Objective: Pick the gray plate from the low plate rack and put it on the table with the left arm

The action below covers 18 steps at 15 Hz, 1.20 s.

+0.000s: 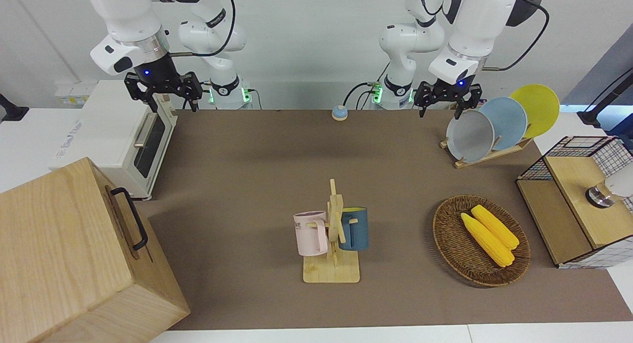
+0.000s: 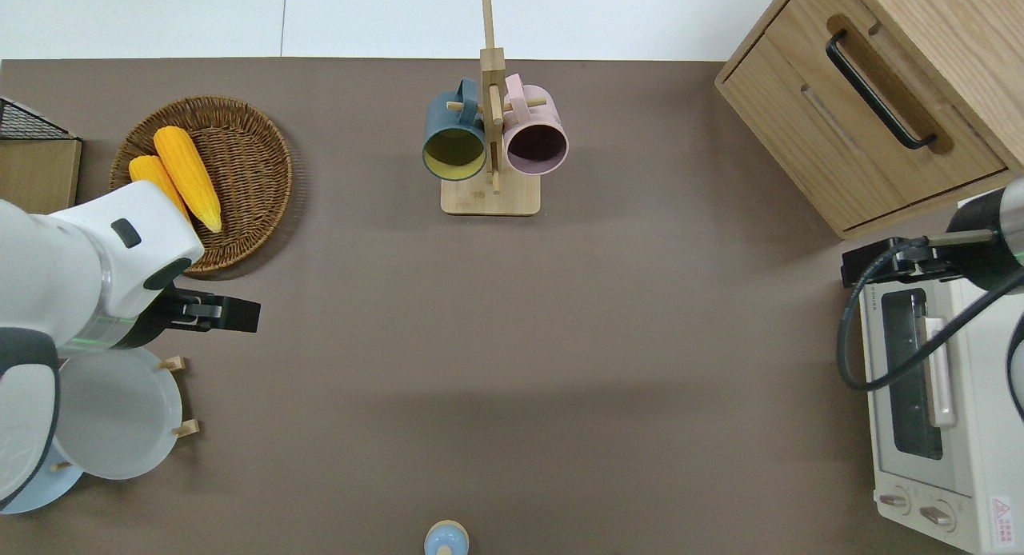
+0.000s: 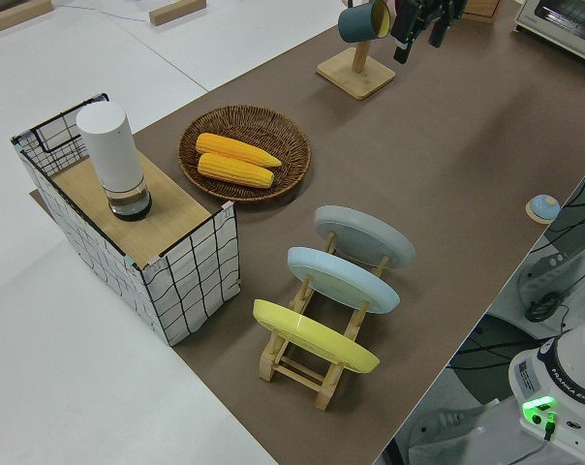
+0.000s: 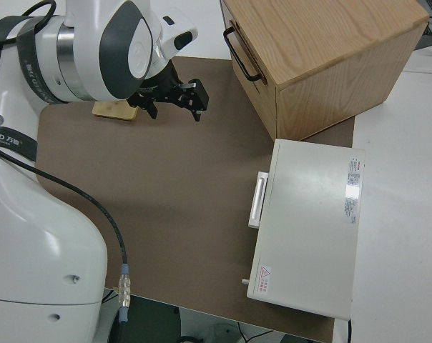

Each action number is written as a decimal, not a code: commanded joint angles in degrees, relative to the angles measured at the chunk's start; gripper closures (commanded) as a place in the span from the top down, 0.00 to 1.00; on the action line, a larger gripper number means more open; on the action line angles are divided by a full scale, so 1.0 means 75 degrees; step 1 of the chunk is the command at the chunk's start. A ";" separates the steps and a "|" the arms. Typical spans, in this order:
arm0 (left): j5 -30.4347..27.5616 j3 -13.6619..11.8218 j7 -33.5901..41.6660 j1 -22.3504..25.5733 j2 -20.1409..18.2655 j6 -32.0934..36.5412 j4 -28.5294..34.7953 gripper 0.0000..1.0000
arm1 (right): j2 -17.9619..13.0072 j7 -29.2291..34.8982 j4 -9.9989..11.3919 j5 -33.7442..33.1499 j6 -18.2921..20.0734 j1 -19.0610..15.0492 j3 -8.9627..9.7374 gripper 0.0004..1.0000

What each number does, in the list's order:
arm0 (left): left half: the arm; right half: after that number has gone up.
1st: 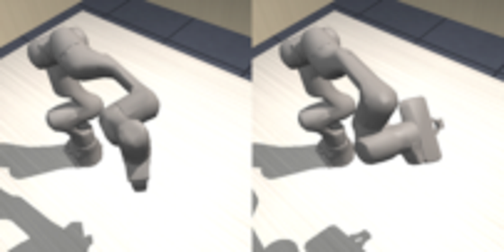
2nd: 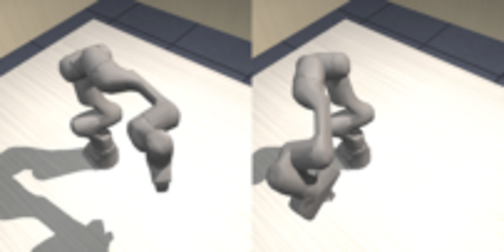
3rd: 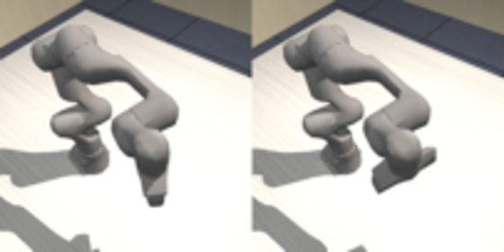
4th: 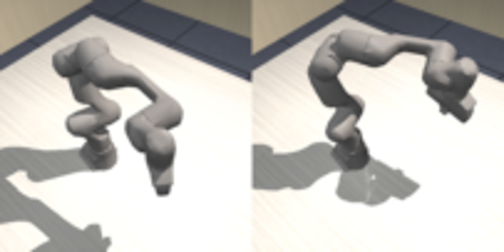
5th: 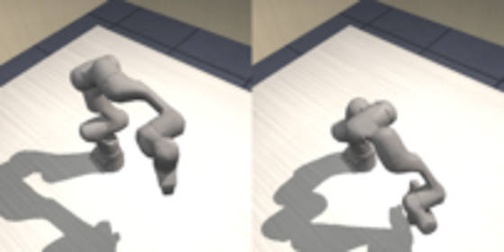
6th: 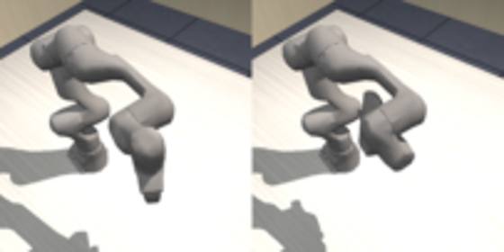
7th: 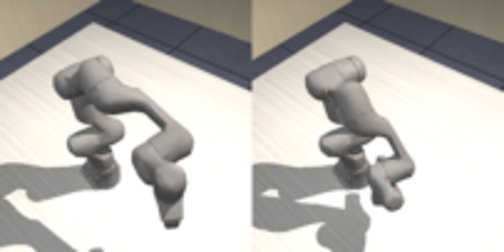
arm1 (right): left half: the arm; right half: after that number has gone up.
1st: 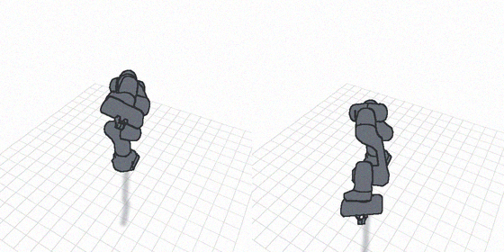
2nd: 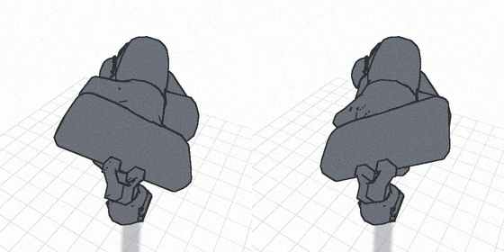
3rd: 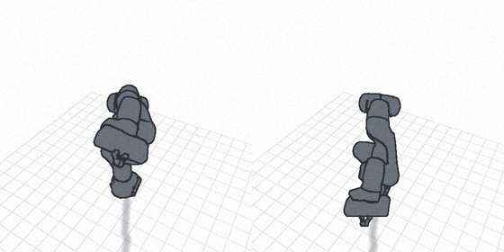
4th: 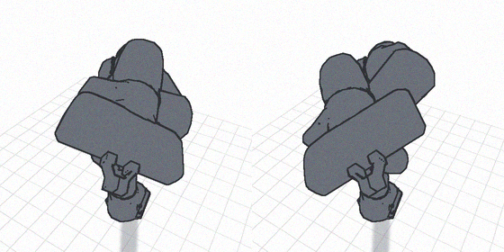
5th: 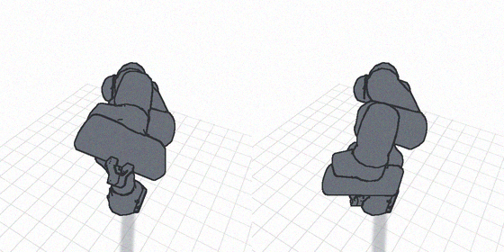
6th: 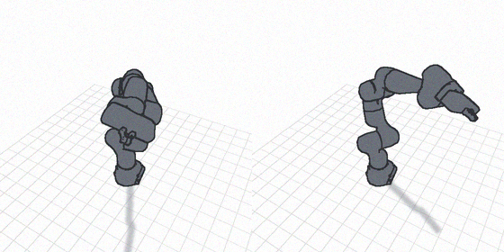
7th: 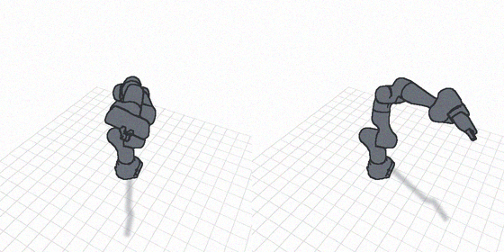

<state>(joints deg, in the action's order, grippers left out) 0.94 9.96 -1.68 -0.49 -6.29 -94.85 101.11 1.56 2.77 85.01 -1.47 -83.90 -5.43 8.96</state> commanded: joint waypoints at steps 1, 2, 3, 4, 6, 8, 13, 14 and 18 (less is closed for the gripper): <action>-0.0391 -0.0144 0.0060 -0.0040 -0.0028 0.0398 -0.0169 1.00 | 0.0003 0.0030 -0.0049 0.0020 0.0007 0.0056 -0.0046 0.98; -0.0394 -0.0145 0.0060 -0.0040 -0.0029 0.0400 -0.0169 1.00 | 0.0003 0.0030 -0.0049 0.0020 0.0007 0.0056 -0.0046 0.98; -0.0394 -0.0133 0.0060 -0.0040 -0.0029 0.0400 -0.0169 1.00 | 0.0003 0.0030 -0.0049 0.0020 0.0007 0.0056 -0.0046 0.98; -0.0394 -0.0133 0.0060 -0.0052 -0.0029 0.0400 -0.0169 1.00 | 0.0003 0.0030 -0.0049 0.0020 0.0007 0.0056 -0.0046 0.98; -0.0383 -0.0122 0.0071 -0.0052 -0.0017 0.0389 -0.0169 1.00 | 0.0003 0.0030 -0.0049 0.0020 0.0007 0.0056 -0.0046 0.98; -0.0394 -0.0133 0.0071 -0.0040 -0.0029 0.0389 -0.0169 1.00 | 0.0003 0.0030 -0.0049 0.0020 0.0007 0.0056 -0.0046 0.98; -0.0394 -0.0098 0.0071 -0.0028 0.0006 0.0365 -0.0158 1.00 | 0.0003 0.0030 -0.0049 0.0020 0.0007 0.0056 -0.0046 0.98; -0.0394 -0.0098 0.0071 -0.0017 0.0006 0.0342 -0.0158 1.00 | 0.0003 0.0030 -0.0049 0.0020 0.0007 0.0056 -0.0046 0.98; -0.0301 -0.0133 0.0199 0.0053 -0.0005 0.0412 -0.0111 1.00 | 0.0003 0.0030 -0.0049 0.0020 0.0007 0.0056 -0.0046 0.98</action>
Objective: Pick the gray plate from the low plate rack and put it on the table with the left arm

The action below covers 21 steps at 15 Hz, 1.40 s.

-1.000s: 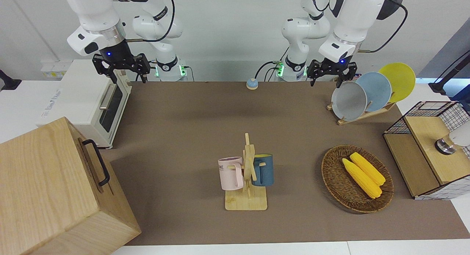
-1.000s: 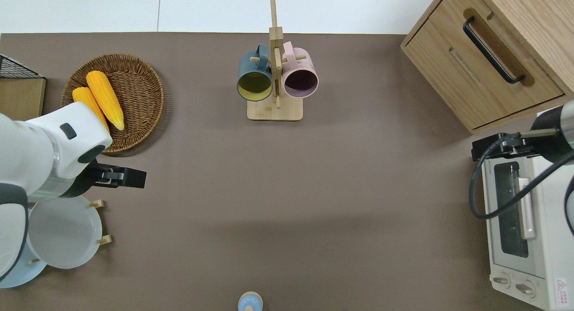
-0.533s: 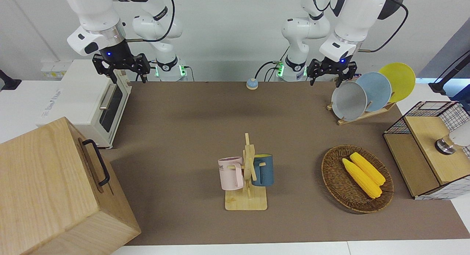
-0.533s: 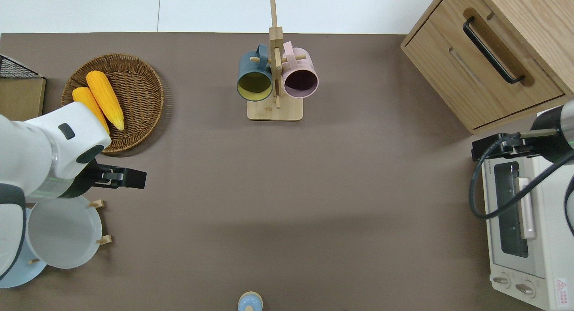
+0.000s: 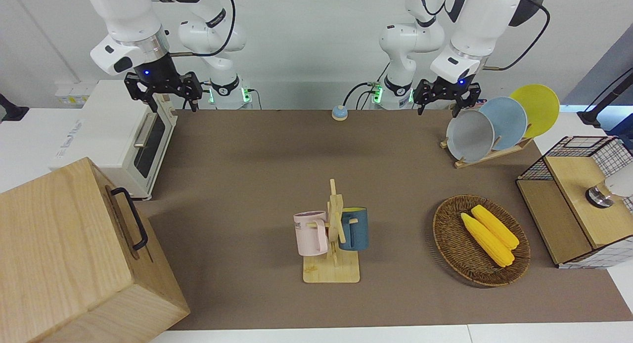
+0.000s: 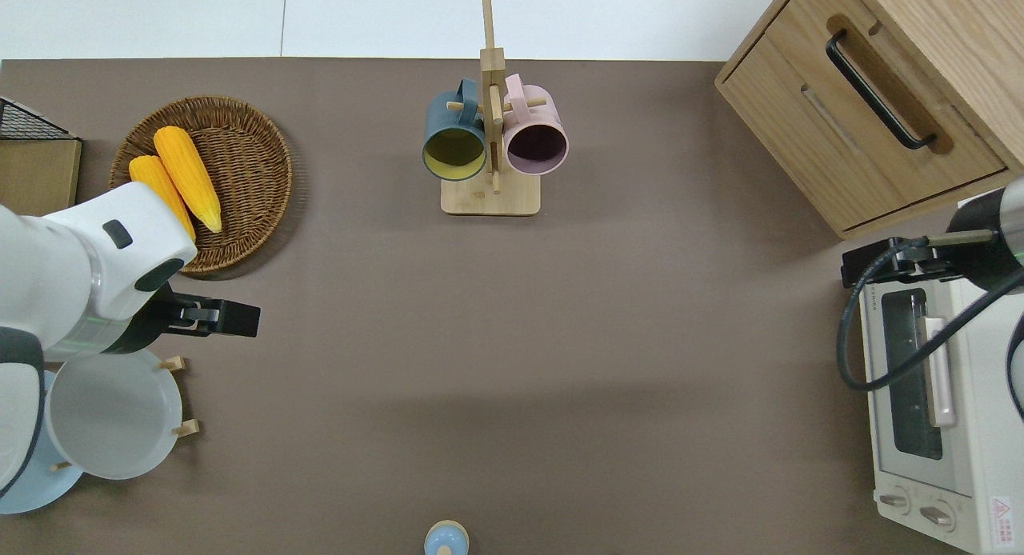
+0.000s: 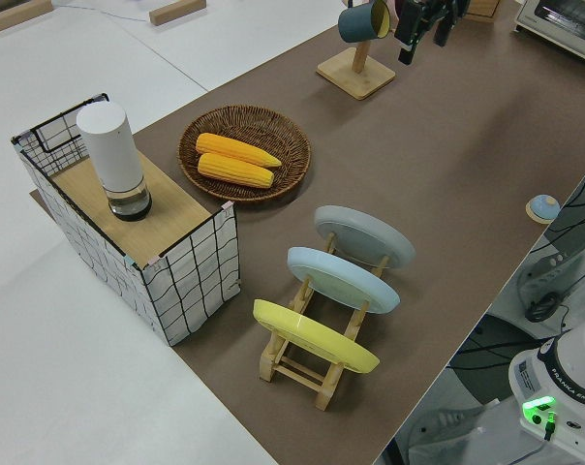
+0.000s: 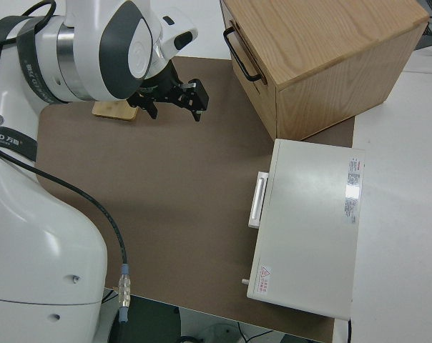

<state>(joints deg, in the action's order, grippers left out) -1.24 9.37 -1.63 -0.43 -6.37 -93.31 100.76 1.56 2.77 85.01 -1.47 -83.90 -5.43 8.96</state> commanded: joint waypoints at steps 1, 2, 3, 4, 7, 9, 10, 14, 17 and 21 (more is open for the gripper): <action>0.0024 -0.0054 0.0252 0.0080 0.0005 0.0242 -0.0052 1.00 | 0.0003 0.0030 -0.0049 0.0020 0.0007 0.0056 -0.0046 0.98; 0.0094 -0.0077 0.0275 0.0138 0.0005 0.0288 -0.0052 1.00 | 0.0003 0.0030 -0.0049 0.0020 0.0007 0.0056 -0.0046 0.98; 0.0153 -0.0112 0.0427 0.0220 0.0005 0.0312 -0.0052 1.00 | 0.0003 0.0030 -0.0049 0.0020 0.0007 0.0056 -0.0046 0.98; 0.0223 -0.0148 0.0672 0.0256 -0.0007 0.0312 -0.0052 1.00 | 0.0003 0.0030 -0.0049 0.0020 0.0007 0.0056 -0.0046 0.98; 0.0657 -0.0567 0.1492 0.0314 -0.0065 0.0499 -0.0052 1.00 | 0.0003 0.0030 -0.0049 0.0020 0.0007 0.0056 -0.0046 0.98; 0.0657 -0.1094 0.1985 0.0350 -0.0077 0.0535 -0.0052 0.99 | 0.0003 0.0030 -0.0049 0.0020 0.0007 0.0056 -0.0046 0.98; 0.0657 -0.1306 0.2161 0.0338 -0.0077 0.0535 -0.0052 0.99 | 0.0003 0.0030 -0.0049 0.0020 0.0007 0.0056 -0.0046 0.98; 0.0739 -0.2220 0.3063 0.0350 -0.0065 0.0523 -0.0018 0.99 | 0.0003 0.0030 -0.0049 0.0020 0.0007 0.0056 -0.0046 0.98; 0.0763 -0.2608 0.3357 0.0361 -0.0065 0.0477 0.0158 0.99 | 0.0003 0.0030 -0.0049 0.0020 0.0007 0.0056 -0.0046 0.98; 0.0937 -0.2609 0.3369 0.0467 -0.0077 0.0185 0.0591 0.99 | 0.0003 0.0030 -0.0049 0.0020 0.0007 0.0056 -0.0046 0.98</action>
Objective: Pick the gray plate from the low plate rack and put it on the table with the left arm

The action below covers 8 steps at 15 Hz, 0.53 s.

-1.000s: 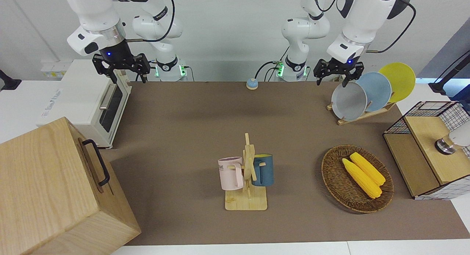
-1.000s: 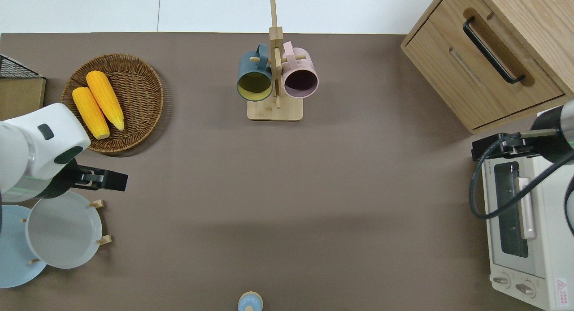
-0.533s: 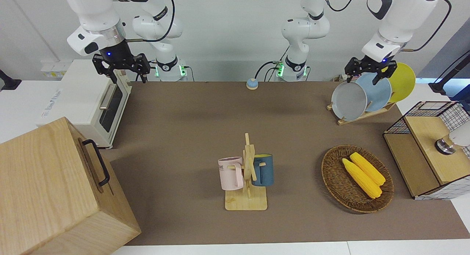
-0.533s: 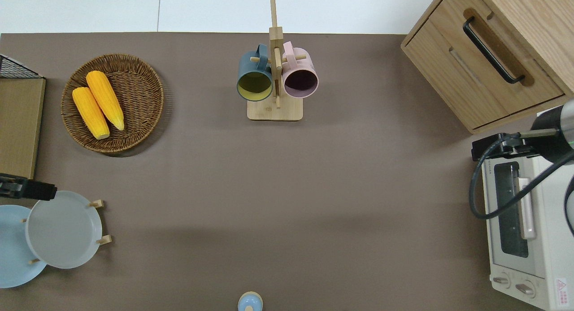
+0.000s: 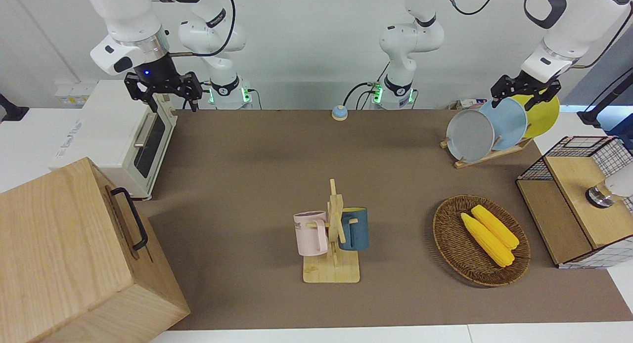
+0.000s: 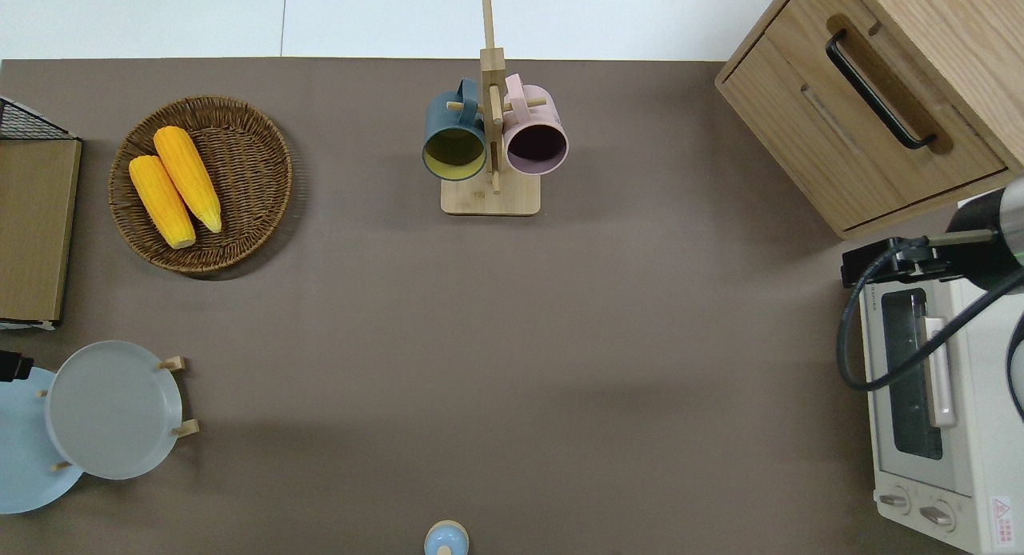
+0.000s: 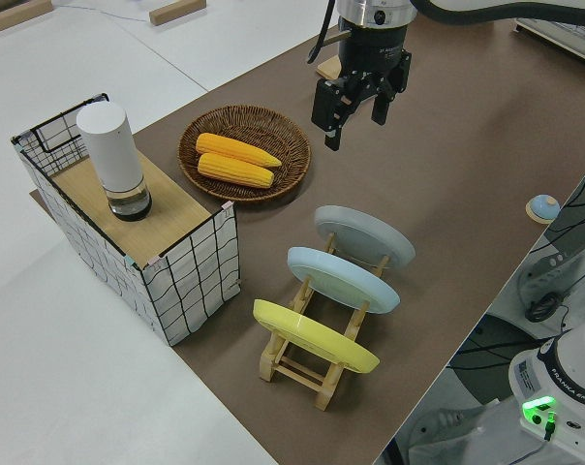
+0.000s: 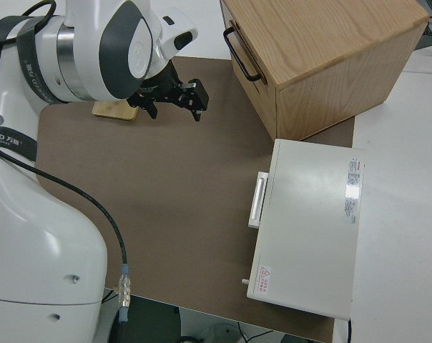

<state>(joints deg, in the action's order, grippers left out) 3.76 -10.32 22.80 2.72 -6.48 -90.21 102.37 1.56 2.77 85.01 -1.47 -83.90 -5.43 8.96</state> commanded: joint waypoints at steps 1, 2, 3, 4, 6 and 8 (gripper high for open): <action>0.0329 0.0016 0.0112 0.0048 -0.0096 -0.0381 0.0517 0.99 | 0.0003 0.0030 -0.0049 0.0020 0.0007 0.0056 -0.0046 0.98; 0.0330 0.0016 0.0100 0.0071 -0.0166 -0.0534 0.0680 0.99 | 0.0003 0.0030 -0.0049 0.0020 0.0019 0.0056 -0.0046 0.98; 0.0342 0.0016 0.0100 0.0083 -0.0225 -0.0732 0.0914 0.99 | 0.0003 0.0030 -0.0049 0.0020 0.0007 0.0056 -0.0046 0.98; 0.0342 0.0016 0.0100 0.0141 -0.0295 -0.0920 0.1137 0.99 | 0.0003 0.0030 -0.0049 0.0020 0.0007 0.0056 -0.0046 0.98; 0.0342 0.0016 0.0100 0.0153 -0.0401 -0.1260 0.1582 0.99 | 0.0003 0.0030 -0.0049 0.0020 0.0007 0.0056 -0.0046 0.98; 0.0342 0.0016 0.0089 0.0177 -0.0448 -0.1530 0.1864 0.99 | 0.0003 0.0030 -0.0049 0.0020 0.0007 0.0056 -0.0046 0.98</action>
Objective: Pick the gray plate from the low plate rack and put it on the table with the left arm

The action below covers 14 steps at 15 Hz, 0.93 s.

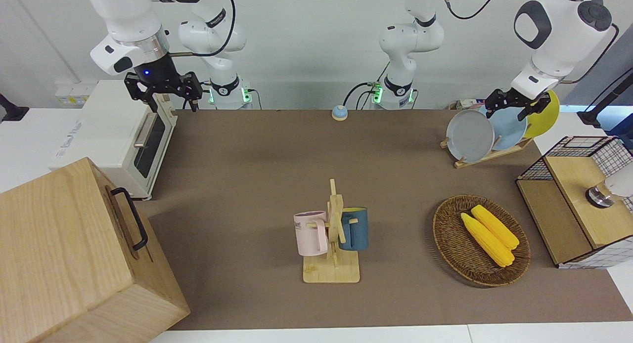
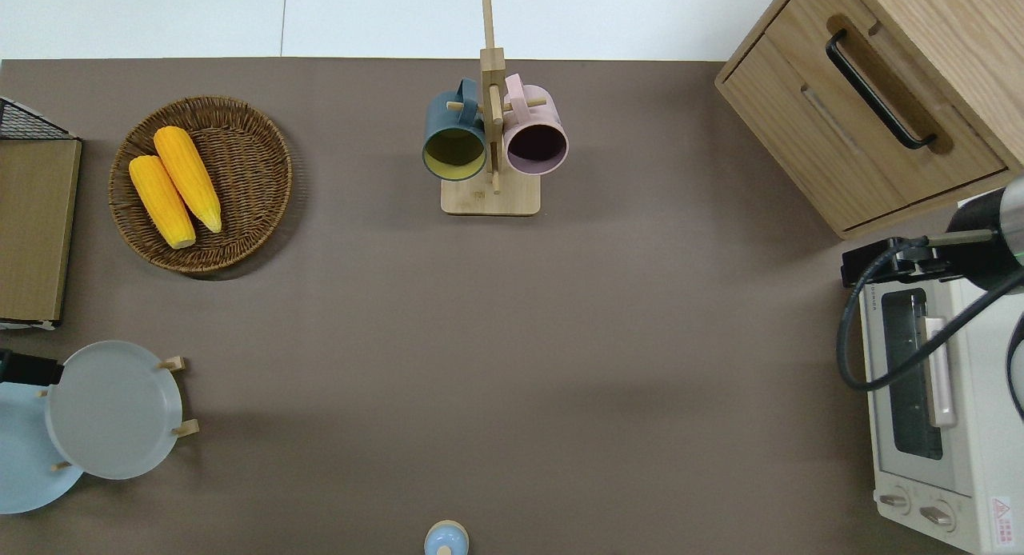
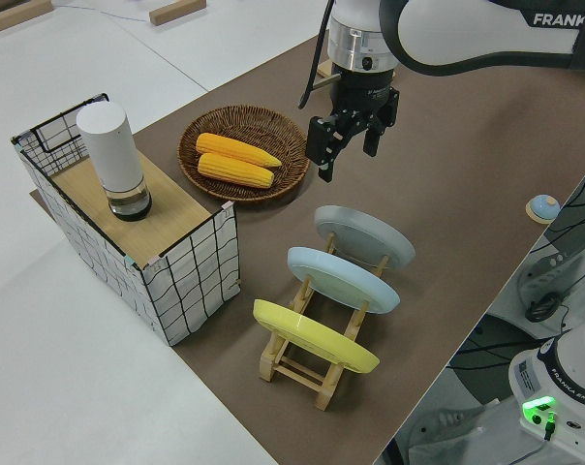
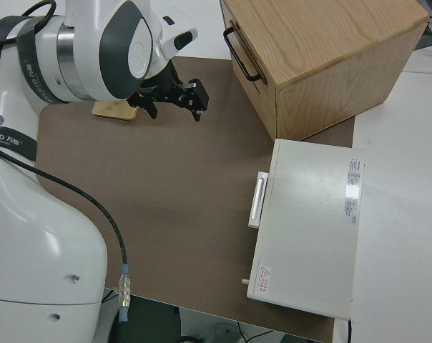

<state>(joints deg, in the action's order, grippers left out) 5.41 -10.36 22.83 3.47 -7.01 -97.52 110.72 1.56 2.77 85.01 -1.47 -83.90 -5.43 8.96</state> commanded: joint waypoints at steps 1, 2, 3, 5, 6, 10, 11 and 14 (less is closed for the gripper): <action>0.0123 0.0022 0.0085 0.0099 -0.0378 -0.0684 0.0868 0.99 | 0.0003 0.0030 -0.0049 0.0020 0.0007 0.0056 -0.0046 0.98; 0.0123 0.0022 0.0085 0.0180 -0.0366 -0.0836 0.1009 0.99 | 0.0003 0.0030 -0.0049 0.0020 0.0007 0.0056 -0.0046 0.98; 0.0123 0.0010 0.0085 0.0216 -0.0378 -0.1139 0.1231 0.99 | 0.0003 0.0030 -0.0049 0.0020 0.0007 0.0056 -0.0046 0.98; 0.0123 0.0010 0.0085 0.0240 -0.0378 -0.1551 0.1630 0.99 | 0.0003 0.0030 -0.0049 0.0020 0.0007 0.0056 -0.0046 0.98; 0.0123 -0.0001 0.0085 0.0251 -0.0378 -0.1634 0.1736 0.99 | 0.0003 0.0030 -0.0049 0.0020 0.0007 0.0056 -0.0046 0.98; 0.0123 -0.0001 0.0085 0.0345 -0.0378 -0.1646 0.1994 0.99 | 0.0003 0.0030 -0.0049 0.0020 0.0007 0.0056 -0.0046 0.98; 0.0123 -0.0001 0.0085 0.0345 -0.0366 -0.1658 0.2029 0.99 | 0.0003 0.0030 -0.0049 0.0020 0.0007 0.0056 -0.0046 0.98; 0.0123 -0.0001 0.0073 0.0345 -0.0378 -0.1658 0.2147 0.99 | 0.0003 0.0030 -0.0049 0.0020 0.0007 0.0056 -0.0046 0.98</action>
<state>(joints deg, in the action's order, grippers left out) 5.44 -10.49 22.87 5.64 -7.82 -108.31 123.94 1.56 2.77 85.01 -1.47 -83.90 -5.43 8.96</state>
